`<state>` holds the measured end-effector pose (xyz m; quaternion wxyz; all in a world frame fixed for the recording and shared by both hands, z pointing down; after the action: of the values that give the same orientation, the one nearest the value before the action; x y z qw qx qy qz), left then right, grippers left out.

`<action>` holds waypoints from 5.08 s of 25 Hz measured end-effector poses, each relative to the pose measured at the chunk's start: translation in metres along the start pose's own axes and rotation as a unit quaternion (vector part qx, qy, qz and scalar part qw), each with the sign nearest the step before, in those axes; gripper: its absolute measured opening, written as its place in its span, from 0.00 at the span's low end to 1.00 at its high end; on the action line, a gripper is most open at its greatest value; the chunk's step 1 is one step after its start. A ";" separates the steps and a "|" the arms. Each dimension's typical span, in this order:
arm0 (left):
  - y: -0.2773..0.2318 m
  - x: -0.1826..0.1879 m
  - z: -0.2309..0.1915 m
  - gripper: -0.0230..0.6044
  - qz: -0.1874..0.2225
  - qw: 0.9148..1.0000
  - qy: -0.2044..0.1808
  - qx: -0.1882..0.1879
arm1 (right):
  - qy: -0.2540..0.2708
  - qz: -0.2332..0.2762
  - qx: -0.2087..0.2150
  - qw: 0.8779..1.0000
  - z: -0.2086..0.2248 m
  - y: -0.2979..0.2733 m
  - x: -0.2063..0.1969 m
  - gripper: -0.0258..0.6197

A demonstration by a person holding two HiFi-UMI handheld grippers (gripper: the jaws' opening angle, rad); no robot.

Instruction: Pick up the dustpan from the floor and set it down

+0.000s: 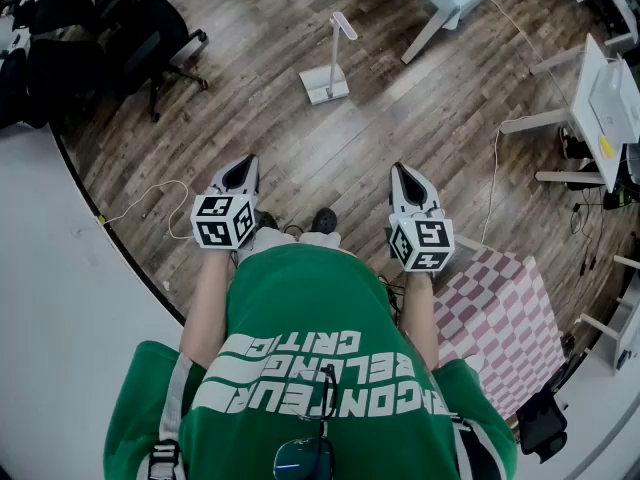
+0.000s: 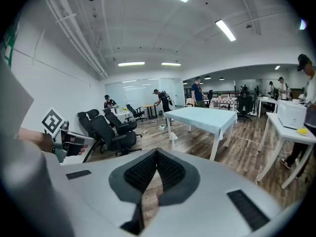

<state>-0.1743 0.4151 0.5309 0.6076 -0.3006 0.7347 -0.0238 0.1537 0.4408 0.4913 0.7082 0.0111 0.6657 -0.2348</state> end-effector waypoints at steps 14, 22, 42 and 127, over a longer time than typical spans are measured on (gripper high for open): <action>-0.004 0.002 0.029 0.03 0.005 1.000 -0.010 -0.004 | -0.007 -0.011 0.010 1.000 0.021 0.009 -0.006 0.05; -0.025 0.006 0.027 0.03 0.006 1.000 -0.003 -0.016 | -0.005 -0.007 0.006 1.000 0.025 -0.010 -0.002 0.05; -0.229 0.121 -0.095 0.03 -0.008 0.993 -0.001 -0.119 | -0.001 -0.020 -0.074 0.997 0.040 -0.213 0.065 0.05; -0.388 0.199 -0.180 0.03 -0.036 0.998 0.052 -0.025 | 0.089 -0.496 0.022 0.864 0.120 -0.607 -0.122 0.22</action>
<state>-0.1932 -0.0559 0.5580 0.5599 -0.3404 0.7543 -0.0424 0.0554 -0.0999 0.8009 0.4359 -0.2838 0.6381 -0.5677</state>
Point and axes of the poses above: the fingertips, and each gripper's own axes: y backward along the fingers, z to its right, x out of its top, the point moved 7 cm from there along y, backward along the fingers, and after that the axes turned 10 degrees about z, right-handed, at the moved point
